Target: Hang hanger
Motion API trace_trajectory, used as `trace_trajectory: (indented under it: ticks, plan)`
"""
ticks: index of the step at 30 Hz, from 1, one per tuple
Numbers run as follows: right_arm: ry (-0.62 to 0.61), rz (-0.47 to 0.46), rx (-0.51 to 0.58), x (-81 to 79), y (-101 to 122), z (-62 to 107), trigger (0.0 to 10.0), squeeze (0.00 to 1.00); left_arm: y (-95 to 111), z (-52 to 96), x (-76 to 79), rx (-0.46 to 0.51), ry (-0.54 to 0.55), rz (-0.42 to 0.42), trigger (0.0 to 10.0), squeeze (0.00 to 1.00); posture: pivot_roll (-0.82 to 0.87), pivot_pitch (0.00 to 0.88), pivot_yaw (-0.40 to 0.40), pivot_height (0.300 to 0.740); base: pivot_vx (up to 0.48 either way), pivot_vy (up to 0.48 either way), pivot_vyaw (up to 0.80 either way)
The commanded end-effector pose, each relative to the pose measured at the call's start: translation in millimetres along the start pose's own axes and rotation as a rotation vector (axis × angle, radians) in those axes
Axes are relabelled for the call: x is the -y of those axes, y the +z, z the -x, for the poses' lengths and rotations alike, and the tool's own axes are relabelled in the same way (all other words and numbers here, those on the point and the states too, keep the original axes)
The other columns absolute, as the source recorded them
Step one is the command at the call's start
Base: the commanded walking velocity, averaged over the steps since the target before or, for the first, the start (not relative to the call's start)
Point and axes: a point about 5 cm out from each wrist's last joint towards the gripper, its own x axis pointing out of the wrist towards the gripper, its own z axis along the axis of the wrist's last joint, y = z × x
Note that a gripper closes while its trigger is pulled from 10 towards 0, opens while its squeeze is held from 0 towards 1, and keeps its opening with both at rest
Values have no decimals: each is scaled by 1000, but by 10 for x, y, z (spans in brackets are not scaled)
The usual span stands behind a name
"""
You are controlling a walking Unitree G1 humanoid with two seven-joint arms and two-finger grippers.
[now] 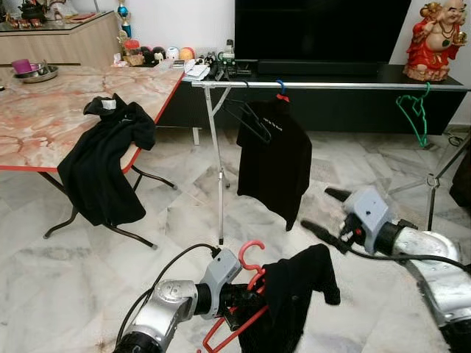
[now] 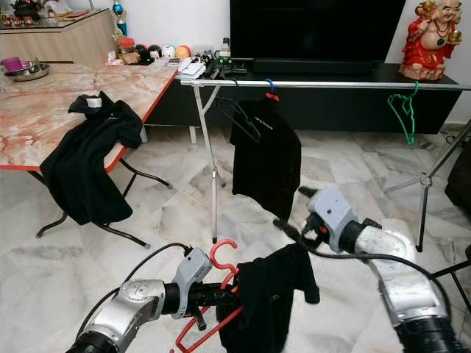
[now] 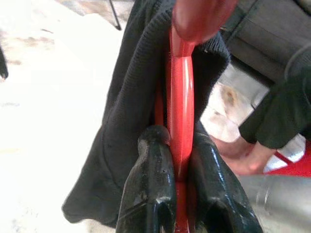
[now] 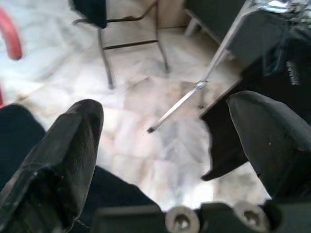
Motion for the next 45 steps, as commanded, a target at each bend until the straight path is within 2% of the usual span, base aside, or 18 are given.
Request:
trace_trajectory:
  ticks: [1, 2, 3, 4, 5, 6, 8, 15, 16, 17, 18, 20, 26, 33, 37, 45]
  plan:
    - [57, 25, 8, -10, 46, -7, 10000, 325, 59, -10, 30, 10, -26, -27, 10000, 0, -2, 12, -12, 740, 0, 0, 0]
    - [177, 32, -4, -62, 44, 51, 10000, 1000, 62, -6, 36, 4, -38, -36, 10000, 0, -2, 13, -12, 740, 0, 0, 0]
    - [287, 34, -29, -96, 27, 101, 10000, 1000, 73, -4, 41, -3, -52, -49, 10000, 0, -6, 12, -12, 740, 0, 0, 0]
    - [287, 34, -29, -96, 27, 101, 10000, 1000, 73, -4, 41, -3, -52, -49, 10000, 0, -6, 12, -12, 740, 0, 0, 0]
    - [416, 48, -85, -113, -26, 158, 10000, 1000, 95, -2, 42, -21, -70, -74, 10000, 0, -9, 15, -13, 740, 0, 0, 0]
    - [416, 48, -85, -113, -26, 158, 10000, 1000, 95, -2, 42, -21, -70, -74, 10000, 0, -9, 15, -13, 740, 0, 0, 0]
    - [479, 69, -160, -105, -108, 160, 10000, 1000, 115, -8, 37, -54, -83, -121, 10000, 0, -6, 22, -15, 740, 0, 0, 0]
    - [543, 80, -183, -131, -139, 108, 10000, 1000, 171, -2, 77, -73, -138, -170, 10000, 0, -3, 20, -18, 740, 0, 0, 0]
    - [564, 85, -185, -151, -143, 87, 10000, 620, 194, 5, 97, -78, -165, -187, 10000, 0, 0, 17, -18, 740, 0, 0, 0]
    - [564, 85, -185, -151, -143, 87, 10000, 620, 194, 5, 97, -78, -165, -187, 10000, 0, 0, 17, -18, 740, 0, 0, 0]
    - [588, 84, -178, -173, -139, 56, 10000, 0, 230, 8, 115, -80, -193, -207, 10000, 0, 5, 17, -19, 740, 0, 0, 0]
    - [631, 90, -176, -200, -145, -37, 10000, 0, 314, 8, 151, -100, -257, -270, 10000, 0, 6, 17, -25, 740, 0, 0, 0]
    - [673, 115, -194, -215, -173, -111, 10000, 0, 388, 14, 192, -133, -321, -340, 10000, 0, 8, 16, -26, 740, 0, 0, 0]
    - [714, 104, -200, -240, -203, -131, 10000, 0, 407, 3, 205, -145, -332, -355, 10000, 0, 14, 9, -32, 740, 0, 0, 0]
    - [760, 52, -154, -296, -205, -161, 10000, 0, 434, -17, 241, -144, -350, -362, 10000, 0, 18, 6, -34, 740, 0, 0, 0]
    - [777, 40, -134, -385, -242, -249, 10000, 0, 496, -70, 256, -140, -349, -373, 10000, 0, 21, 0, -30, 740, 0, 0, 0]
